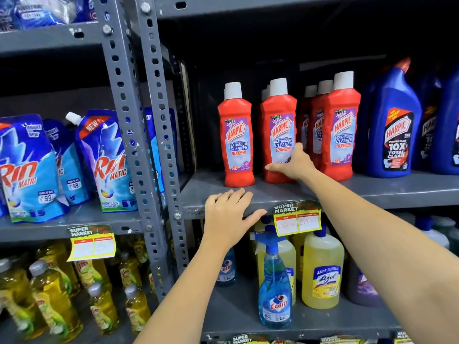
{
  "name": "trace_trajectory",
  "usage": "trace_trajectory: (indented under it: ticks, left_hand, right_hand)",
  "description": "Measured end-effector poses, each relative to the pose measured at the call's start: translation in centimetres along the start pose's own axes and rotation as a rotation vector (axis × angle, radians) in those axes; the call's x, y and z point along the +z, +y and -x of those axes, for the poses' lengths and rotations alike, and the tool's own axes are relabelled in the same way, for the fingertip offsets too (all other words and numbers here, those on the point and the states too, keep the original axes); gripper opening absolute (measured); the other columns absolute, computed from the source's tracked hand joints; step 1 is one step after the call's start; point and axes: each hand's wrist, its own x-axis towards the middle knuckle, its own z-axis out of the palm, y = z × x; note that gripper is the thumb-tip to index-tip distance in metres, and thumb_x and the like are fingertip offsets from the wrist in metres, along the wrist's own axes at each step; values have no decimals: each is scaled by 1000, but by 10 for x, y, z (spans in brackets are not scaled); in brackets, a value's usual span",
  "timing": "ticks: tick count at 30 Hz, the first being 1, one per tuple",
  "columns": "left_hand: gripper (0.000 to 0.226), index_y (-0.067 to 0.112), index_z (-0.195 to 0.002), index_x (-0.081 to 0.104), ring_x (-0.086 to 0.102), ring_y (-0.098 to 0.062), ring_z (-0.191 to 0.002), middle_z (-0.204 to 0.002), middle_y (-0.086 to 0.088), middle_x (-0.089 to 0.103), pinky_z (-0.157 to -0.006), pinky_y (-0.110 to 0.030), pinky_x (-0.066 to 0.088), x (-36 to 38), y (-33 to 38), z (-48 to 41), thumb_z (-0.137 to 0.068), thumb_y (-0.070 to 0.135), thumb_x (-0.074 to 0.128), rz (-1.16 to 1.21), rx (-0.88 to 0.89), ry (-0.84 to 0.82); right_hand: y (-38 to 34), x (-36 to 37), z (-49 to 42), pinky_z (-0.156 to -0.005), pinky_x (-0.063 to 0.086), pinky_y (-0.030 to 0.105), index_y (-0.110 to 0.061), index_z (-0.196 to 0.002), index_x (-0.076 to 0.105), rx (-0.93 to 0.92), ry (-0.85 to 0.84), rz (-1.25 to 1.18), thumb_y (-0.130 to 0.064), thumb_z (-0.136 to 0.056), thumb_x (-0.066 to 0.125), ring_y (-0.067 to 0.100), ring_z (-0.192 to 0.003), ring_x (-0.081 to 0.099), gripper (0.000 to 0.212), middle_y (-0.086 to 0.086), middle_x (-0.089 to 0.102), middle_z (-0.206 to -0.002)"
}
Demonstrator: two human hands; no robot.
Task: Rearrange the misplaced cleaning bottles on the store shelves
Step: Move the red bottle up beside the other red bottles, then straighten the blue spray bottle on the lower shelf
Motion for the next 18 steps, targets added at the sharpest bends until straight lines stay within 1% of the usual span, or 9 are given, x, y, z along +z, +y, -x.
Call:
trace_trajectory:
  ticks: [3,5,6,8,10,12,13,15,18]
  left_hand:
    - [50,21,-103,70,68,-19,-100,-108,2,74,-81,-37,49,-3,0,0,-86,64,50,12,-12,-25]
    - [50,19,-108,70,67,-20,-103,-112,0,72,-87,-41,47,-7,3,0,-87,61,52,26,-23,-59]
    - [51,18,-115,68,65,-20,-108,-118,-1,70,-94,-44,45,-9,4,1,-89,59,51,30,-23,-71]
    - [54,16,-131,57,53,-21,-126,-135,-4,59,-107,-50,35,-13,6,3,-94,53,46,62,-16,-59]
    - [51,14,-140,45,39,-20,-138,-145,-5,48,-114,-50,24,-19,5,13,-99,45,42,136,-7,16]
    - [48,14,-142,40,31,-20,-142,-149,-6,41,-116,-46,20,-23,5,38,-101,38,41,206,-5,75]
    - [47,14,-143,39,29,-21,-143,-150,-7,39,-116,-43,21,-23,6,56,-101,34,42,244,-11,74]
    - [47,14,-143,38,28,-21,-143,-151,-6,36,-116,-41,23,-19,9,102,-100,31,43,292,-41,-27]
    - [49,18,-146,35,22,-18,-145,-156,1,26,-114,-46,28,-9,15,184,-101,36,41,324,-150,-446]
  right_hand:
    - [1,-3,2,-93,47,37,-12,-120,33,28,-28,-85,-39,-62,89,24,-109,57,85,10,58,-129]
    - [-1,-13,9,-99,43,35,-8,-142,24,27,-1,-133,-40,-62,90,26,-118,56,108,11,56,-133]
    - [-2,-20,14,-98,42,34,-9,-147,20,-1,65,-139,-43,-63,88,26,-118,56,114,12,58,-130]
    - [-4,-37,31,-87,45,30,-13,-145,30,-104,261,-215,-48,-70,81,20,-101,62,97,10,66,-110]
    - [-1,-50,57,-77,50,33,-24,-126,49,-257,447,-391,-49,-80,69,11,-79,63,56,2,68,-87]
    - [12,-52,90,-67,54,39,-35,-104,54,-434,586,-562,-39,-91,60,12,-67,63,15,0,64,-73]
    - [22,-50,108,-61,53,37,-36,-100,55,-511,622,-625,-33,-95,57,12,-62,61,6,-1,62,-69]
    - [48,-36,142,-55,46,27,-36,-95,56,-551,600,-653,-27,-99,51,12,-55,54,12,-6,58,-63]
    - [105,5,183,-54,44,30,-37,-85,58,-386,449,-522,-33,-97,49,11,-52,51,15,-10,57,-60]
